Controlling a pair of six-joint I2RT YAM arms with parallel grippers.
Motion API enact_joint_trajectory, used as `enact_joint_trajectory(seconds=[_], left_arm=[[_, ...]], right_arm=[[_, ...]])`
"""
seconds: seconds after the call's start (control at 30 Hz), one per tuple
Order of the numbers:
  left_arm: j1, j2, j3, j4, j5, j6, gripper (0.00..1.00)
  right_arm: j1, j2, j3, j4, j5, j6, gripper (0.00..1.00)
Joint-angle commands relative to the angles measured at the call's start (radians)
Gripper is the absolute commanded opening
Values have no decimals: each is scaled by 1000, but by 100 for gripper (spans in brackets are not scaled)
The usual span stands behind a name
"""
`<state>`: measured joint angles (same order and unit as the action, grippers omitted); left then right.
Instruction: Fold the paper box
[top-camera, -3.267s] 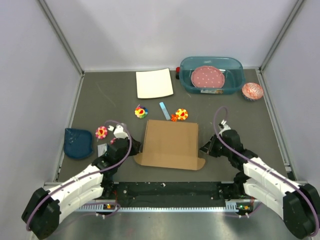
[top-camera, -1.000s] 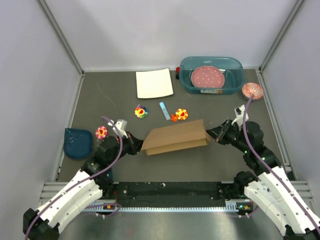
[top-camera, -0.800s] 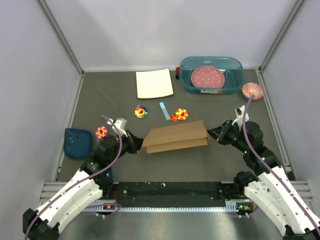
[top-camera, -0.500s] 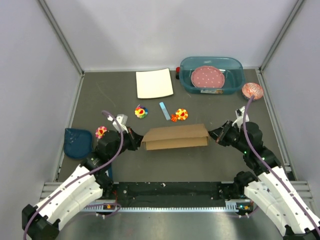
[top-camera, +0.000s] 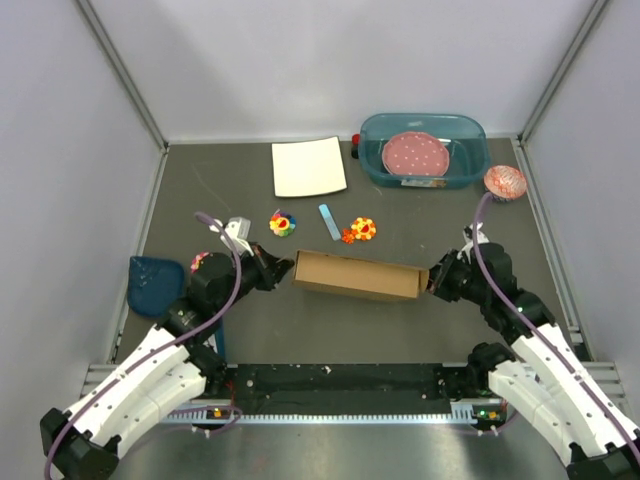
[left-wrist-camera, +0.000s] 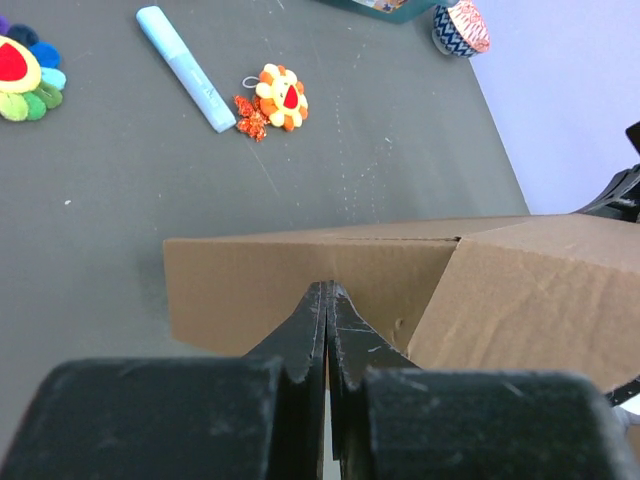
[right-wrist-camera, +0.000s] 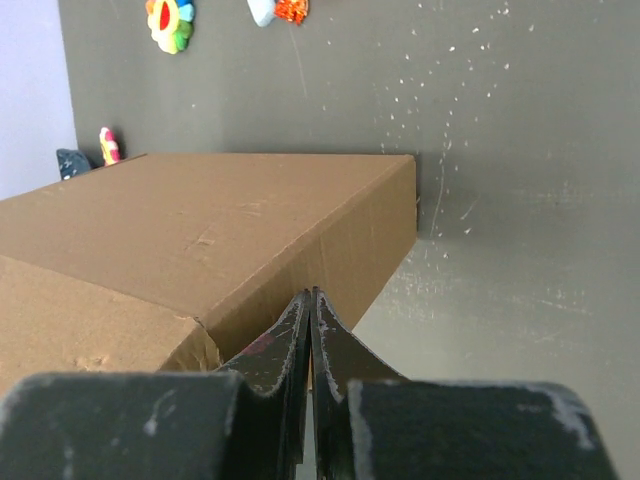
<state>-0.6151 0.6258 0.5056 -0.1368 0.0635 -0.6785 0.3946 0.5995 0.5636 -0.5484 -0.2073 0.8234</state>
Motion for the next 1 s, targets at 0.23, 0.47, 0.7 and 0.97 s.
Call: enact_joint_trajectory(seconds=[0.23, 0.47, 0.7, 0.97], left_arm=[[-25, 40, -55, 128, 130, -38, 0], [-25, 75, -110, 154, 76, -9, 0], [-25, 94, -118, 141, 18, 14, 0], [-23, 42, -52, -12, -131, 59, 21]], right_arm=[[21, 72, 27, 123, -69, -15, 0], [20, 131, 59, 131, -23, -62, 0], [21, 164, 70, 130, 3, -87, 0], [21, 145, 82, 81, 43, -118, 0]])
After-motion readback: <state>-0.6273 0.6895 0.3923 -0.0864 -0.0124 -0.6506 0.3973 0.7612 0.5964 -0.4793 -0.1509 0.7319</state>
